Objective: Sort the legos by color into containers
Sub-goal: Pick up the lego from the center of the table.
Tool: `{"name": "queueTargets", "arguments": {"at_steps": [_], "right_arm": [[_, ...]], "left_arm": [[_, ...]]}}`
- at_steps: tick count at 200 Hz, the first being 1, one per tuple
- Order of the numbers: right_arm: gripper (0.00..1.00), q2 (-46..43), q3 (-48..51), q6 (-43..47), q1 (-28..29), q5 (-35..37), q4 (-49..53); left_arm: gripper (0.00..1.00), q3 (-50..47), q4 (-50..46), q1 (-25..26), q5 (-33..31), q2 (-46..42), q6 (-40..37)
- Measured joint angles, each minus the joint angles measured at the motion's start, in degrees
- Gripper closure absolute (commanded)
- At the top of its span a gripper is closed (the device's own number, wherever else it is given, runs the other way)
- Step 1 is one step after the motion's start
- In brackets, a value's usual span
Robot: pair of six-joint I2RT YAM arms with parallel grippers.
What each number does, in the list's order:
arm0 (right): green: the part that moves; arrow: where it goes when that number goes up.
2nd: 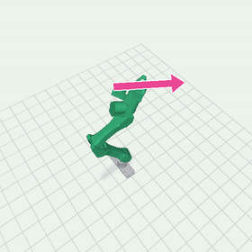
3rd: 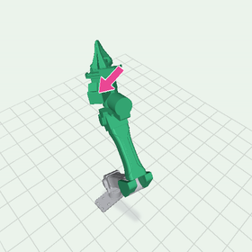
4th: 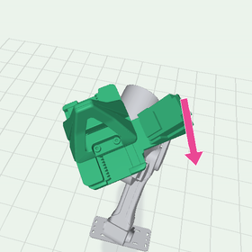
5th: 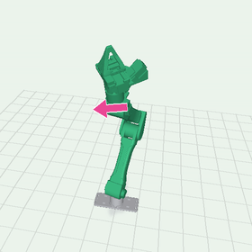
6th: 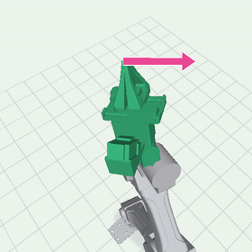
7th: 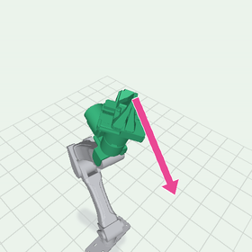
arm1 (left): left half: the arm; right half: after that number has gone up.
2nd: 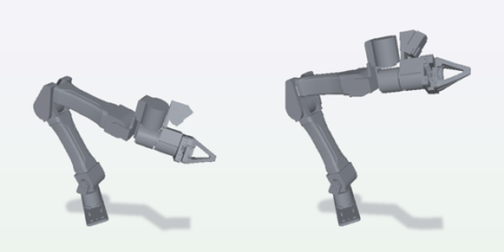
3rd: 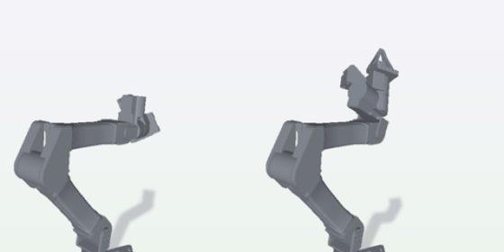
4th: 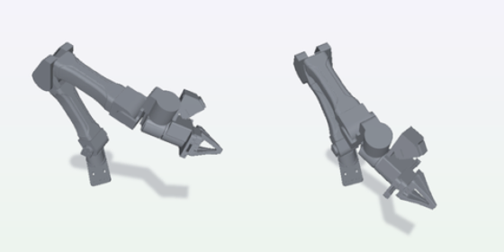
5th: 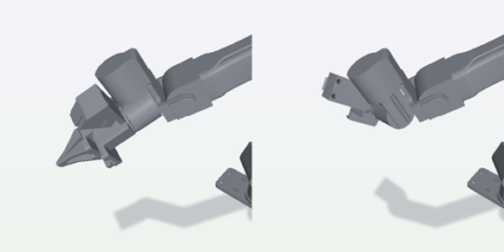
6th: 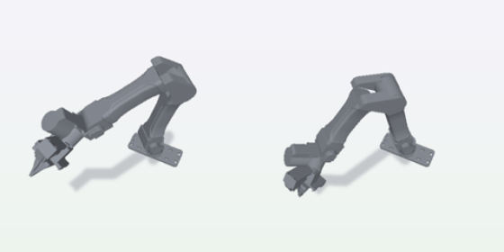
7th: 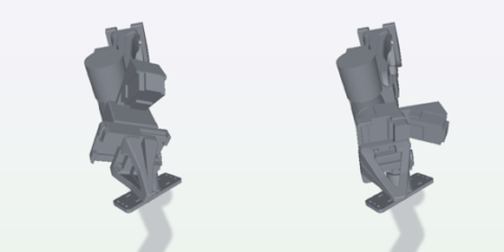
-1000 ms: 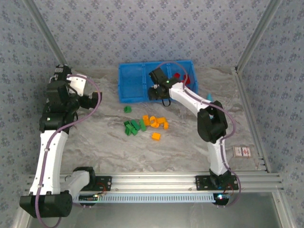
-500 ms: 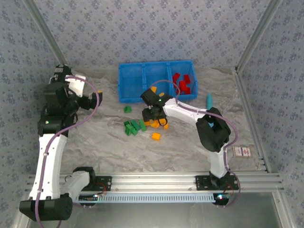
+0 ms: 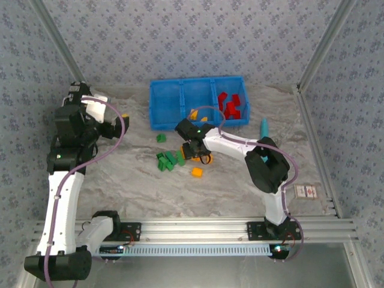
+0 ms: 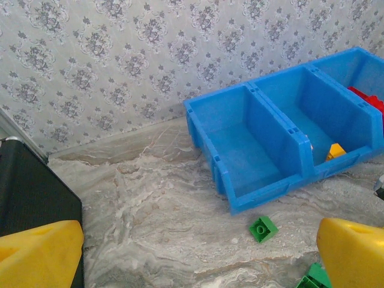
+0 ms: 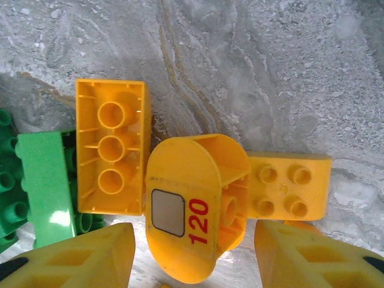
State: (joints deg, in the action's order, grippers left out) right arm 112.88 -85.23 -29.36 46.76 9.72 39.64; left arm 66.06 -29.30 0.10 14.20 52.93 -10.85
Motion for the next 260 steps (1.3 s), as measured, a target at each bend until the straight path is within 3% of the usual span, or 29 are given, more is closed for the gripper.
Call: {"name": "queueTargets", "arguments": {"at_steps": [59, 116, 177, 260], "right_arm": [[0.48, 2.89, -1.31, 0.46, -0.68, 0.09, -0.09], [0.65, 3.8, -2.71, 1.73, -1.99, 0.04, -0.17], [0.75, 3.8, -3.34, 2.86, -3.1, 0.11, -0.09], [0.79, 3.82, -11.87, 6.84, -7.04, 0.17, 4.2]], "left_arm": [[0.0, 0.0, -0.02, 0.0, -0.02, 0.0, 0.0], [0.0, 0.0, -0.02, 0.0, -0.02, -0.02, -0.02], [0.0, 0.0, 0.0, 0.0, -0.04, 0.0, -0.02], [0.0, 0.0, -0.02, 0.0, -0.68, 0.55, -0.24]]}}
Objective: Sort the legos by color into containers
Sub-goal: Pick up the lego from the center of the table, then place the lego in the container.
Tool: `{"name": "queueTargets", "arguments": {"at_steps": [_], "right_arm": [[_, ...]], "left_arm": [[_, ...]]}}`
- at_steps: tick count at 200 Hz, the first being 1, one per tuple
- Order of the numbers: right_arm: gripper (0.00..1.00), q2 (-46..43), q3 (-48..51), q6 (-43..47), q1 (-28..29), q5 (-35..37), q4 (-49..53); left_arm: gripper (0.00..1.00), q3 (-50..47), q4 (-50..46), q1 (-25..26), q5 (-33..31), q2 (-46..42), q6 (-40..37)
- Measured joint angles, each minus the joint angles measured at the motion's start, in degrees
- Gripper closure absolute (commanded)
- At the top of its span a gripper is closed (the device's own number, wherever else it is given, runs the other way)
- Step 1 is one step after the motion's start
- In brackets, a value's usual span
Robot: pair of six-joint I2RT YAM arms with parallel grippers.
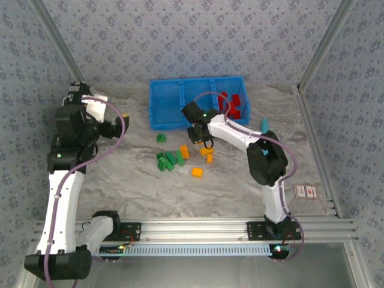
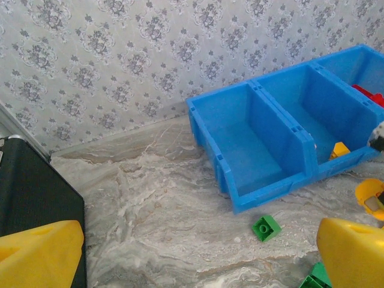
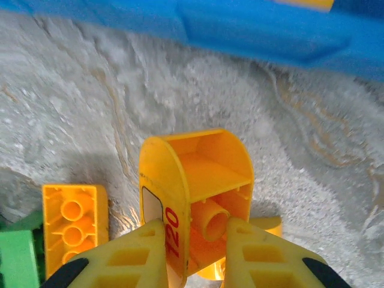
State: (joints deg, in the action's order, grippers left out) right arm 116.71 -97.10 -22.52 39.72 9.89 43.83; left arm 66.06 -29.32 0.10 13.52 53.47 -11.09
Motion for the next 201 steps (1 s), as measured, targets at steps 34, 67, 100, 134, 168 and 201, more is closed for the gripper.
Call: {"name": "queueTargets", "arguments": {"at_steps": [34, 67, 100, 134, 168, 201], "right_arm": [[0.79, 0.39, -6.51, 2.43, -1.99, -0.02, 1.68], [0.79, 5.01, -16.57, 4.96, -5.31, -0.02, 2.34], [0.79, 13.29, -28.06, 7.06, -8.5, -0.31, 3.58], [0.77, 23.65, -41.16, 8.35, -11.32, -1.09, 5.6], [0.65, 28.87, -47.6, 9.38, -13.11, -2.58, 6.56], [0.59, 28.13, -46.25, 10.54, -12.92, -3.21, 6.01]], "left_arm": [[0.0, 0.0, -0.02, -0.11, -0.07, 0.9, -0.22], [0.0, 0.0, -0.02, -0.48, -0.46, 1.81, -0.28], [0.0, 0.0, -0.07, -0.9, -1.09, 3.19, -0.42], [0.0, 0.0, -0.04, -1.62, -1.4, 4.5, -0.87], [0.0, 0.0, -0.04, -2.25, -1.51, 6.8, -0.85], [0.0, 0.0, -0.09, -2.62, -1.46, 8.24, -0.83]]}}
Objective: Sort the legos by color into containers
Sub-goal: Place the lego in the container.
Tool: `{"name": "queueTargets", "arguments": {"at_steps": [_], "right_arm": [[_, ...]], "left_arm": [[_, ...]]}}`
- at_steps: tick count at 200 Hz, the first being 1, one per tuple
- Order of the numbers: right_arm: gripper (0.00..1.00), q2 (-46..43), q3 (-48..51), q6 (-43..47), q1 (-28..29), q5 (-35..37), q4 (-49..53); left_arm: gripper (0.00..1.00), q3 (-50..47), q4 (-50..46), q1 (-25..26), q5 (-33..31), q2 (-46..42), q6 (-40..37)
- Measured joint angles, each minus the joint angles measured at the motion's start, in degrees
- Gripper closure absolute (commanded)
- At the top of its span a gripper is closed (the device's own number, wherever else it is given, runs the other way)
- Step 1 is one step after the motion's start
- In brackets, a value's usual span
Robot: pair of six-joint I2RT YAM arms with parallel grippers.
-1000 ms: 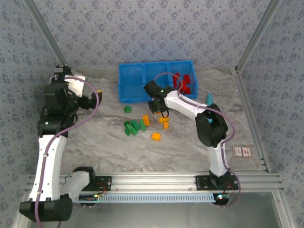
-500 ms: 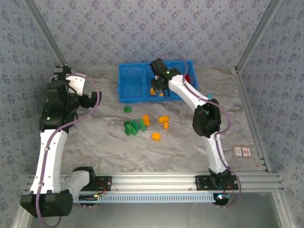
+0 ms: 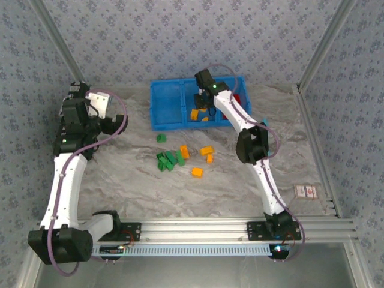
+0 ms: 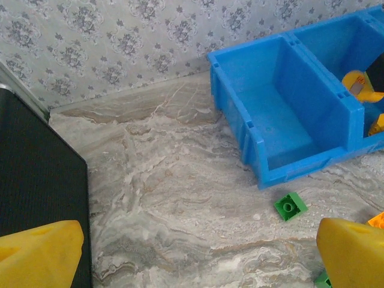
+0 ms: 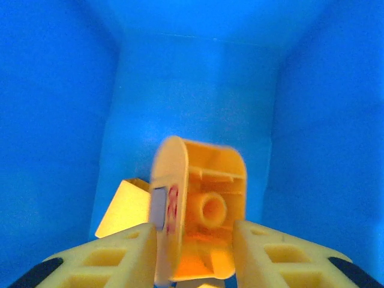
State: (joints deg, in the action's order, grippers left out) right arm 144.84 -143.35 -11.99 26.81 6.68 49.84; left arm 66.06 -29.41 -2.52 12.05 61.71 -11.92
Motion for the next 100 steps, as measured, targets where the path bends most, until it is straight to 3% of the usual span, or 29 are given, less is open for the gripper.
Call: {"name": "queueTargets", "arguments": {"at_steps": [59, 100], "right_arm": [[0.6, -12.85, 17.86, 1.46, 3.74, 1.14, -3.39], [0.57, -30.95, 41.9, 0.07, 8.0, 3.04, -9.62]], "left_arm": [[0.0, 0.0, 0.11, -0.11, 0.83, -1.25, 0.68], [0.0, 0.0, 1.38, -0.11, 2.08, -3.1, 1.79]]}}
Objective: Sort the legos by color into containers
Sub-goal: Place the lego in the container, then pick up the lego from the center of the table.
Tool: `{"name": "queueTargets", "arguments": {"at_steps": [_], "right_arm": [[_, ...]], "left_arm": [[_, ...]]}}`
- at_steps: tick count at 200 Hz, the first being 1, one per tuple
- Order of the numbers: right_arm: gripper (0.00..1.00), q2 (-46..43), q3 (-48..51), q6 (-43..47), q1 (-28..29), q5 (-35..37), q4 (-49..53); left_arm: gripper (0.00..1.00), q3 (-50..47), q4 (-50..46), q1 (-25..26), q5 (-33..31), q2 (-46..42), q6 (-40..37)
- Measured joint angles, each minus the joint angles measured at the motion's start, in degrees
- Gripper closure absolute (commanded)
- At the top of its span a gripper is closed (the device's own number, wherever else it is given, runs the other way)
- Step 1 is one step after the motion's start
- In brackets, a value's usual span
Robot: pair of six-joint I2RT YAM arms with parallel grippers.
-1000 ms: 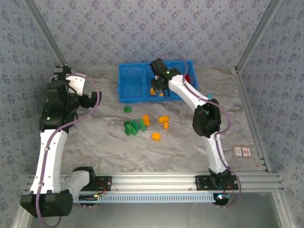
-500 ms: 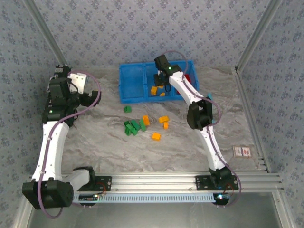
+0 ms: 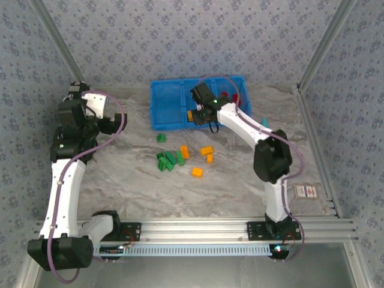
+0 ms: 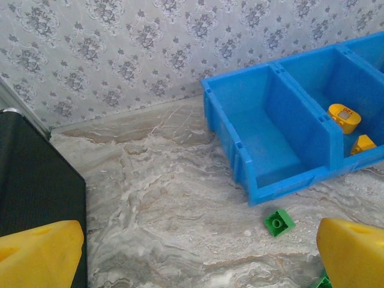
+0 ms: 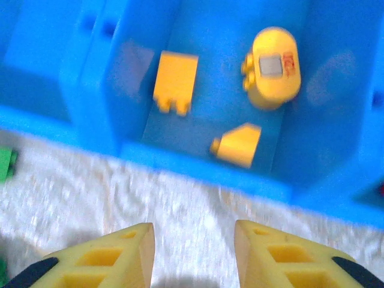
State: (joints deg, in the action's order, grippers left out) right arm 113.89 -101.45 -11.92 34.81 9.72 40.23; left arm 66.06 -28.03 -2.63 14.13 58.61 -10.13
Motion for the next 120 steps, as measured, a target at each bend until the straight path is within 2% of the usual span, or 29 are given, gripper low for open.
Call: {"name": "queueTargets", "arguments": {"at_steps": [11, 28, 43, 74, 120], "right_arm": [[0.53, -4.09, 6.05, -0.83, 1.05, 0.17, -1.29], [0.33, -8.76, 13.94, -2.56, 2.23, 0.33, -3.19], [0.24, -11.39, 19.41, -3.32, 2.91, 0.44, -4.09], [0.18, -13.31, 25.88, -4.79, 3.17, 0.37, -6.12], [0.12, -12.37, 27.19, -5.22, 3.17, 0.35, -8.83]], "left_arm": [[0.0, 0.0, 0.02, 0.02, 0.31, 0.02, 0.42], [0.0, 0.0, 0.35, 0.02, 0.94, 0.0, 1.05], [0.0, 0.0, 0.63, 0.22, 1.14, 0.0, 1.44], [0.0, 0.0, 0.9, 1.97, 0.85, -0.02, 1.42], [0.0, 0.0, 0.87, 4.76, -0.68, -0.35, 0.76]]}}
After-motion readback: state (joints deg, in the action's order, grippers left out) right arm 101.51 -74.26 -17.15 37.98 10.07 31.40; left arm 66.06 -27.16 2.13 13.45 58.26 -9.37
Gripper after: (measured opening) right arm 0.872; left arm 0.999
